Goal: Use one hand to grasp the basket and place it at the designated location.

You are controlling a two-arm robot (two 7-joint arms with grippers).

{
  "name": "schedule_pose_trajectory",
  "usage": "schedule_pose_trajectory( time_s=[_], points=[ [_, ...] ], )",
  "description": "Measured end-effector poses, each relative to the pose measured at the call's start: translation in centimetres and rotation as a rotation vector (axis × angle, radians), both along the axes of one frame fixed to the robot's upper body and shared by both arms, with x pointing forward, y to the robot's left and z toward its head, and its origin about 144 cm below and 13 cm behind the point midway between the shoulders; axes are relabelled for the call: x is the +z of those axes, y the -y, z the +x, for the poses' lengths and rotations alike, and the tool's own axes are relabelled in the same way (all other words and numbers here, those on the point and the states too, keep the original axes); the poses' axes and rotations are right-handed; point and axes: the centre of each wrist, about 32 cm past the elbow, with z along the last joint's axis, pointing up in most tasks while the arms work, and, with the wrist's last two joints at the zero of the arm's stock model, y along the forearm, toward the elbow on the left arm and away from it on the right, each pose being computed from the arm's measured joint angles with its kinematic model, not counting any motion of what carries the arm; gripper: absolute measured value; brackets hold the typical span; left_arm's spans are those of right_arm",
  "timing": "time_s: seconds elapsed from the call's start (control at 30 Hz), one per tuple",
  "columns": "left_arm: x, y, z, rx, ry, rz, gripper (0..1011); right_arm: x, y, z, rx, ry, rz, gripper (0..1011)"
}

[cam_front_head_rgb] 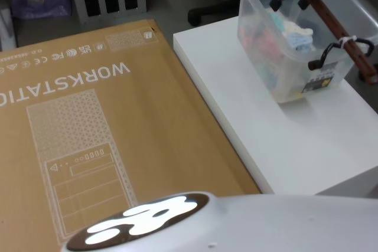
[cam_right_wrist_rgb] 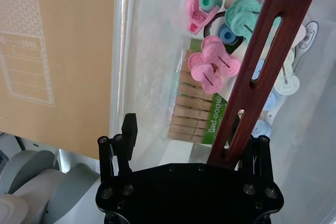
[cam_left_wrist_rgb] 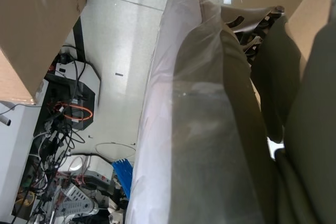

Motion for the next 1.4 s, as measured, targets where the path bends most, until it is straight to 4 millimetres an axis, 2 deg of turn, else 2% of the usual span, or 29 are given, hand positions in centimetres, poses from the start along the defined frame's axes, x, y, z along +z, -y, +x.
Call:
schedule_pose_trajectory(
  time_s=[0.73, 1.4],
  points=[
    [0.0, 0.0, 0.0, 0.000, 0.000, 0.000, 0, -1.7, -0.3, 0.8, 0.014, -0.056, -0.036, 1002],
    [0.0, 0.0, 0.0, 0.000, 0.000, 0.000, 0, -4.4, -2.1, 2.7, 0.029, -0.123, -0.164, 1001]
  ],
)
